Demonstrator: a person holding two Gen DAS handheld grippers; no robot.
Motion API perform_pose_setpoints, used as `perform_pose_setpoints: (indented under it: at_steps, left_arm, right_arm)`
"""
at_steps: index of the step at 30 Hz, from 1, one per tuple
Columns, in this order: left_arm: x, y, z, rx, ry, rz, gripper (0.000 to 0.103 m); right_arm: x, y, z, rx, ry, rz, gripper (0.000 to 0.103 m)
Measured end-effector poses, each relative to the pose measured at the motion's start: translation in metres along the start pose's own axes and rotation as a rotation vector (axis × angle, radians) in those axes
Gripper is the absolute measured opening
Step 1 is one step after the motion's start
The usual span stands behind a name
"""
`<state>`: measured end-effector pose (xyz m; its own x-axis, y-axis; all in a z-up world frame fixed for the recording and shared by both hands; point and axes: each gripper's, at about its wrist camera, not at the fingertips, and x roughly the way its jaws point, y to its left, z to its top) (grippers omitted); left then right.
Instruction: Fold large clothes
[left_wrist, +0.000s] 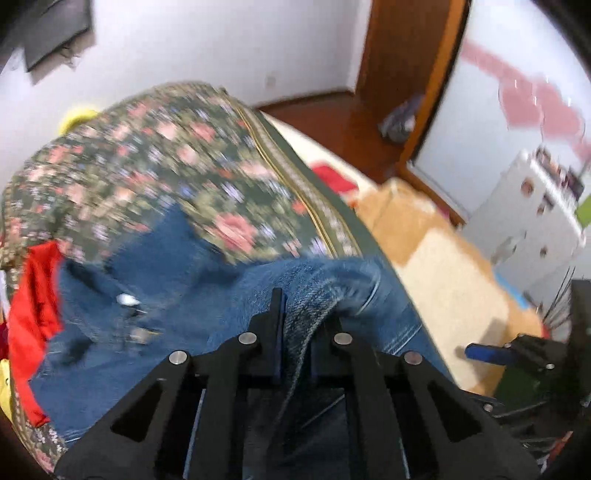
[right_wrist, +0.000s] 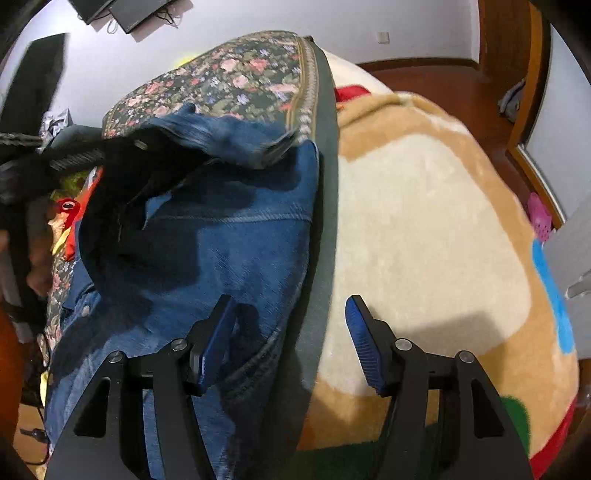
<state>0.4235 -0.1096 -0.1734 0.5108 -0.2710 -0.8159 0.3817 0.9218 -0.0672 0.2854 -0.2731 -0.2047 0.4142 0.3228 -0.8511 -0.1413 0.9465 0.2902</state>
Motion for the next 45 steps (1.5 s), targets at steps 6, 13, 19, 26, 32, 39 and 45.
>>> perform_pose_setpoints:
  at_steps: [6, 13, 19, 26, 32, 39, 45]
  left_arm:
    - [-0.089, 0.046, 0.005, -0.084, -0.172, 0.017, 0.009]
    - [-0.140, 0.101, -0.042, -0.179, -0.252, 0.072, 0.009]
    - [-0.111, 0.153, -0.112, -0.328, -0.104, 0.088, 0.010]
    - [-0.098, 0.202, -0.197, -0.555, -0.048, 0.039, 0.034]
    - [-0.096, 0.215, -0.251, -0.696, -0.057, -0.038, 0.043]
    - [-0.094, 0.219, -0.286, -0.830, -0.082, -0.091, 0.046]
    - [-0.101, 0.215, -0.295, -0.825, -0.065, -0.023, 0.046]
  right_arm:
    - [-0.020, 0.026, 0.018, -0.063, -0.065, -0.007, 0.058]
    - [-0.010, 0.057, 0.030, -0.110, -0.054, 0.048, 0.060]
    - [0.033, 0.073, 0.015, -0.120, 0.107, 0.065, 0.060]
    - [0.040, 0.082, 0.010, -0.176, 0.129, 0.004, 0.061]
    - [0.044, 0.088, 0.007, -0.200, 0.136, -0.016, 0.065]
    - [0.045, 0.093, 0.006, -0.226, 0.133, -0.042, 0.067]
    - [0.045, 0.093, 0.005, -0.227, 0.132, -0.042, 0.067]
